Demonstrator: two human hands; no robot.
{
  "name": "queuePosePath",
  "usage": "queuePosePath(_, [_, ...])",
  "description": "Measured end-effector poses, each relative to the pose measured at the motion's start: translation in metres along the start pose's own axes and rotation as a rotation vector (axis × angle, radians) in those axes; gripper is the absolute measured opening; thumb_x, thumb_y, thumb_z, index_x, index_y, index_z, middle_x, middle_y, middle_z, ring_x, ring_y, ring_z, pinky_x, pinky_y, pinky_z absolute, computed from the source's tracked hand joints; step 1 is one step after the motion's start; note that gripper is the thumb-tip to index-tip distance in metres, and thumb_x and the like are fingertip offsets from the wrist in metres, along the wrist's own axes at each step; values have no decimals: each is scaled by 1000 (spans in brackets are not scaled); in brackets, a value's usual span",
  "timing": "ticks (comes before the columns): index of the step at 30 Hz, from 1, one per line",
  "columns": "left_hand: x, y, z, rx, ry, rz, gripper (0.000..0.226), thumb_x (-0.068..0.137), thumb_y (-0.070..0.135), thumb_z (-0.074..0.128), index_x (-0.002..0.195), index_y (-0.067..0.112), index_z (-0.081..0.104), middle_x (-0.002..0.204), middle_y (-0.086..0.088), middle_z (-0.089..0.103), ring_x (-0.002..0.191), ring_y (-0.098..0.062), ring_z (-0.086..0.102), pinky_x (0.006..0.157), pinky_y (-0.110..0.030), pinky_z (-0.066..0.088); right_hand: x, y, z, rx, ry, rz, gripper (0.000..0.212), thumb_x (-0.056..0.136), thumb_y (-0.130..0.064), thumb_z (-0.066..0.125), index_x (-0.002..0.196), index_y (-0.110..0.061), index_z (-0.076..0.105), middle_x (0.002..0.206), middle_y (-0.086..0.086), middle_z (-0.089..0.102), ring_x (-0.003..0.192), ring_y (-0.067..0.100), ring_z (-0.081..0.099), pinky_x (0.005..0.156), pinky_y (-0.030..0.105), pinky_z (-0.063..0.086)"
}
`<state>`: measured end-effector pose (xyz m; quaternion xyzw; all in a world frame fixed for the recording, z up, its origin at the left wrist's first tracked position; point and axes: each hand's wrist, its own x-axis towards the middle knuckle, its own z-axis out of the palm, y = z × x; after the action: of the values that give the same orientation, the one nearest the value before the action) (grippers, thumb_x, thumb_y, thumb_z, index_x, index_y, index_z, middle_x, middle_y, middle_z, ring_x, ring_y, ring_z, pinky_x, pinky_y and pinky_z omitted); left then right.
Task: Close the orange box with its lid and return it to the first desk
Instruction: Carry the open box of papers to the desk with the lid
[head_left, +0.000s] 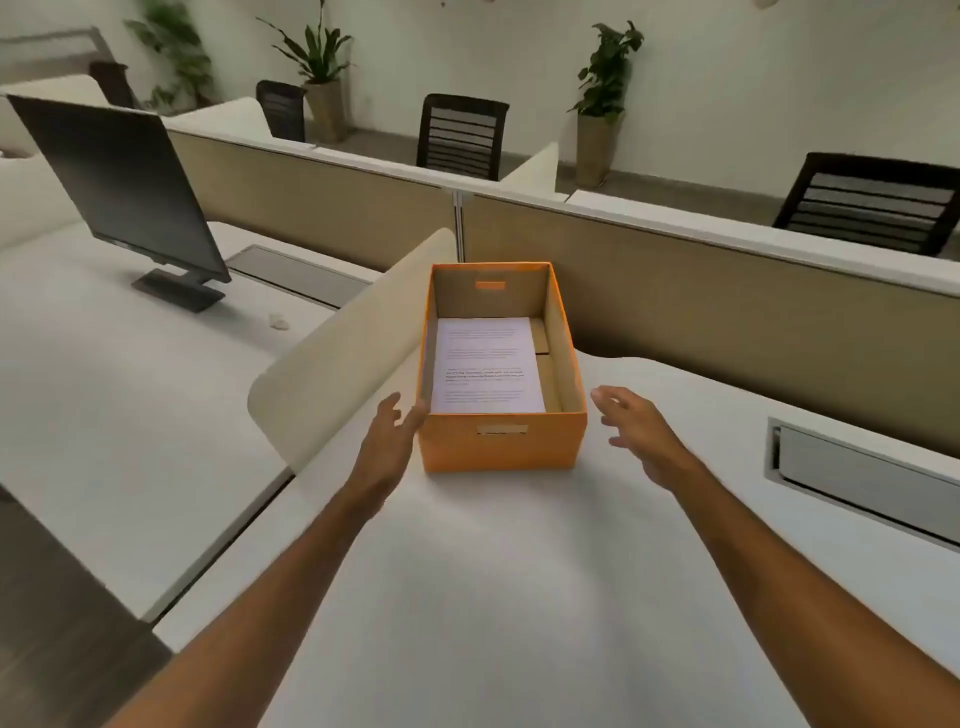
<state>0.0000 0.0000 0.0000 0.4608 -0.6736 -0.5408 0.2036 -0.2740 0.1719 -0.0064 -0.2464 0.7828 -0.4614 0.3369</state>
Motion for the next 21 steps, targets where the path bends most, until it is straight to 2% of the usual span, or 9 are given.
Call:
queuePosePath(2, [21, -6, 0, -163, -38, -124, 91, 80, 73, 47, 154, 26, 27, 158, -3, 37, 141, -26, 38, 114, -49, 33, 14, 1, 8, 129, 14, 86, 57, 97, -55, 48, 142, -19, 49, 142, 8, 53, 121, 27, 54, 98, 46, 48])
queuePosePath(6, [57, -25, 3, -375, -75, -264, 63, 92, 61, 48, 148, 34, 38, 157, -4, 38, 141, -27, 40, 113, -50, 35, 37, 7, 24, 270, -7, 202, 58, 98, -60, 38, 141, -23, 50, 133, 7, 58, 119, 28, 57, 97, 49, 48])
queuePosePath(10, [74, -33, 6, -403, -147, -277, 37, 88, 62, 53, 118, 43, 62, 139, 4, 60, 125, -18, 57, 104, -47, 44, 49, 12, 32, 419, -13, 259, 47, 98, -59, 40, 130, -31, 59, 122, 4, 66, 107, 23, 63, 82, 45, 52])
queuePosePath(12, [78, -36, 6, -394, -176, -267, 40, 87, 65, 53, 119, 44, 64, 133, 7, 65, 120, -16, 60, 102, -47, 45, 52, 15, 35, 443, -28, 275, 45, 96, -61, 43, 129, -34, 58, 120, 1, 66, 105, 22, 63, 79, 46, 54])
queuePosePath(15, [82, -40, 4, -374, -215, -260, 44, 84, 69, 54, 123, 49, 62, 127, 14, 68, 122, -15, 59, 103, -52, 44, 56, 20, 36, 452, -42, 291, 41, 92, -64, 47, 123, -39, 56, 119, -2, 65, 106, 22, 62, 83, 52, 53])
queuePosePath(18, [82, -40, -2, -337, -261, -230, 44, 84, 69, 54, 124, 52, 62, 124, 17, 69, 121, -16, 60, 93, -51, 50, 57, 21, 35, 445, -66, 286, 41, 84, -70, 52, 115, -44, 60, 121, -5, 63, 108, 23, 61, 79, 54, 54])
queuePosePath(21, [78, -35, -6, -306, -279, -207, 44, 84, 66, 54, 124, 50, 62, 121, 17, 71, 119, -17, 62, 82, -45, 55, 53, 18, 35, 415, -79, 262, 54, 77, -73, 53, 122, -45, 56, 125, -5, 62, 109, 23, 61, 73, 51, 56])
